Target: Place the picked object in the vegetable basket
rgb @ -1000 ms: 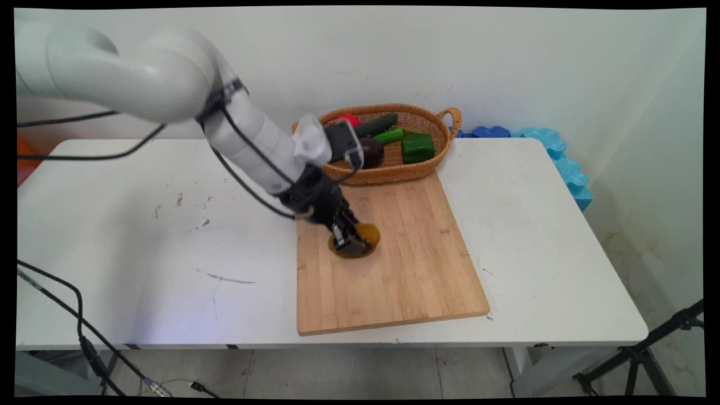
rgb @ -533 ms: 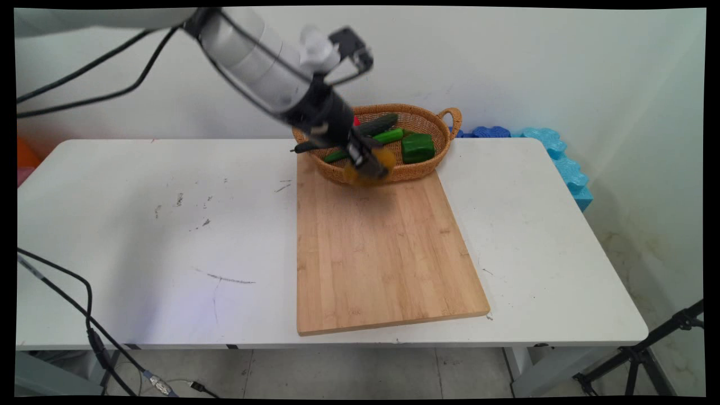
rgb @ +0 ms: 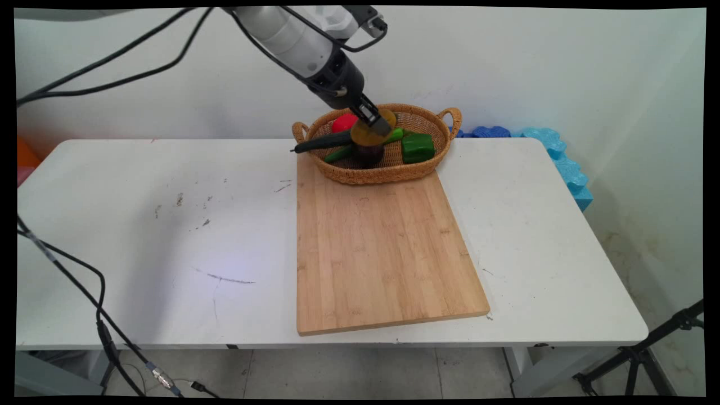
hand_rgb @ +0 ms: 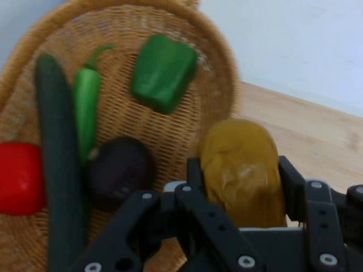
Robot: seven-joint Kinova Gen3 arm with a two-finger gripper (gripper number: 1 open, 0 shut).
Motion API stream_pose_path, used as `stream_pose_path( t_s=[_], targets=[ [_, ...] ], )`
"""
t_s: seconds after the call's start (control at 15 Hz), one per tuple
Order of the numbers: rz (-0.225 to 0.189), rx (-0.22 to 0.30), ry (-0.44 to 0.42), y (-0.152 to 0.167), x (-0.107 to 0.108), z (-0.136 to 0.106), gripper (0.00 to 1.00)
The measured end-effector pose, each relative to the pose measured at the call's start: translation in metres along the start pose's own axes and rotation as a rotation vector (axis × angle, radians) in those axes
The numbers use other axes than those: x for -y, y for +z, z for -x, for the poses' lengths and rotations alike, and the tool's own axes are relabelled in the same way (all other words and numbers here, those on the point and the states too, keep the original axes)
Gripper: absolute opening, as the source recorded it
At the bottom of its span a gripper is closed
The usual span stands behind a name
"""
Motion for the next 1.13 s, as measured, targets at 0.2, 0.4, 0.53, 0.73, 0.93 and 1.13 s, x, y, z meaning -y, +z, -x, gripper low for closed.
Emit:
stream_pose_path(
  t_s=[0.2, 0.4, 0.53, 0.73, 0.93, 1.13],
  targets=[
    [-0.033, 0.006, -0.018, 0.033, 0.013, -0.004, 0.0],
    [-0.045, 0.011, -0.029, 0.065, 0.02, -0.005, 0.0],
    [-0.047, 0.013, -0.034, 0.083, 0.023, -0.005, 0.0],
    [-0.042, 0.012, -0.038, 0.104, 0.025, -0.006, 0.0],
    [-0.033, 0.01, -0.035, 0.115, 0.027, -0.007, 1.0],
    [-0.012, -0.004, -0.028, 0.113, 0.027, -0.007, 1.0]
  ],
)
